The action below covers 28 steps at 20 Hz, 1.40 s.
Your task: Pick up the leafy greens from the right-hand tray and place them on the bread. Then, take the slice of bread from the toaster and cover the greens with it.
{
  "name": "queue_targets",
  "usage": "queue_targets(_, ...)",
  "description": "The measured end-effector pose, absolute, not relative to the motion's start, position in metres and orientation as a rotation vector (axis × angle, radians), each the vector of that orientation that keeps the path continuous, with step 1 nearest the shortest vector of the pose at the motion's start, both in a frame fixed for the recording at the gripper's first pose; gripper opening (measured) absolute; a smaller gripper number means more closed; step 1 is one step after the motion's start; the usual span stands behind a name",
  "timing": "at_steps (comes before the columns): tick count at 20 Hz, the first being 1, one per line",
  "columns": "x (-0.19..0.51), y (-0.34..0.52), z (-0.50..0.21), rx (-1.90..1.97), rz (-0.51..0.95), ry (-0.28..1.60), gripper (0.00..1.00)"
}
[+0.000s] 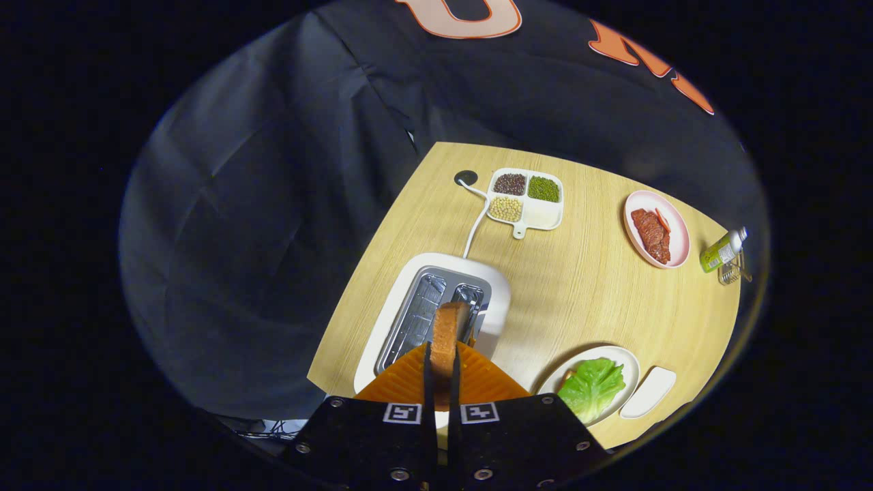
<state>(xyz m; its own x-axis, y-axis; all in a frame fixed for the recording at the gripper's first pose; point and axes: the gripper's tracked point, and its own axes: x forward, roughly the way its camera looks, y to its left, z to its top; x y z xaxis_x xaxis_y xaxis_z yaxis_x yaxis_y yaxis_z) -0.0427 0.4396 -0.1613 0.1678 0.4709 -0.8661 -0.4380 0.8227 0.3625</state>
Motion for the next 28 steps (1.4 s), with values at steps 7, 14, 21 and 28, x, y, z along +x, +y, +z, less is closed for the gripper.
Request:
queue_targets(7,-0.041,0.392,-0.116,0.128,0.685,1.146,0.07)
queue_targets(14,-0.039,0.324,-0.107,0.214,0.68,1.098,0.07)
queue_targets(21,-0.072,0.259,-0.161,0.29,0.7,1.138,0.06)
queue_targets(28,-0.084,0.231,-0.237,0.488,0.683,1.198,0.06)
